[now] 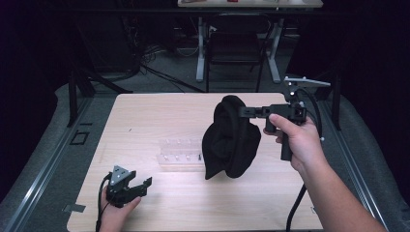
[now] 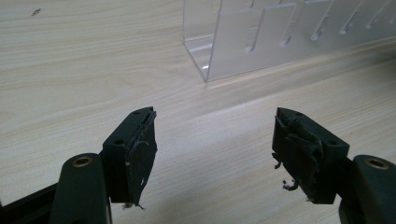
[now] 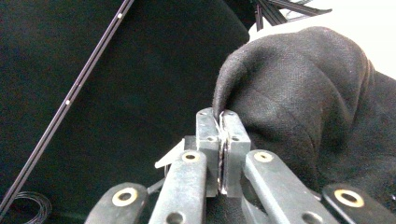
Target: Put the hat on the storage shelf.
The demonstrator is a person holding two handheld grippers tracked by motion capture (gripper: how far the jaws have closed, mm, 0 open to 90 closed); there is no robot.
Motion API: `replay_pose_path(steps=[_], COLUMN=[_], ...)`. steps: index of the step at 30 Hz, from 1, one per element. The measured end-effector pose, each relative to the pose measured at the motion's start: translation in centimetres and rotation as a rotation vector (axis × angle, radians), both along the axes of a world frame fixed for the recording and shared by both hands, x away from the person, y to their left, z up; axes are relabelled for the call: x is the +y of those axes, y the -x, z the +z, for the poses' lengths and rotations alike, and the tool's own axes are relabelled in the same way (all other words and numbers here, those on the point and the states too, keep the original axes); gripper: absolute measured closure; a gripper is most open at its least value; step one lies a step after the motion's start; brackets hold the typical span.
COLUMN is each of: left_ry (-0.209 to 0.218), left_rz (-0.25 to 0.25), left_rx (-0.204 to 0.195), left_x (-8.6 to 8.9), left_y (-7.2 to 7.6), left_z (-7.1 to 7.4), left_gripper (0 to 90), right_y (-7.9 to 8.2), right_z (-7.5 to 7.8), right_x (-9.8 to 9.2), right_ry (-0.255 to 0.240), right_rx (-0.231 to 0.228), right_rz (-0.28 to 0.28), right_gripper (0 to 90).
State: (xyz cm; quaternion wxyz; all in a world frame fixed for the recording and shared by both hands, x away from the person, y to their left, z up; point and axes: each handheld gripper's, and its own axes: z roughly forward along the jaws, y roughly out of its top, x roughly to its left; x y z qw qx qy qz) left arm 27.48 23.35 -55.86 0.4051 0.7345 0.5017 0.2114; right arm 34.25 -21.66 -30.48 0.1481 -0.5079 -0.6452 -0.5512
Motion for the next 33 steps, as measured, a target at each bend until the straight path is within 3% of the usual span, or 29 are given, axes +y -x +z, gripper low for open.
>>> replay_pose_path(steps=[15,33], left_ry=[0.002,0.004], left_rz=[-0.002,-0.006], left_rx=[-0.002,0.004], left_x=[0.1,0.1], left_y=[0.0,-0.1], left_z=[0.1,0.0], left_gripper=[30.3,30.3], right_y=[-2.7,-4.9], right_z=[-0.2,-0.6], right_x=[1.8,2.5], right_ry=[0.02,0.033], right_rx=[0.006,0.007], right_rz=[-0.038,-0.086], right_gripper=[88.6,88.6])
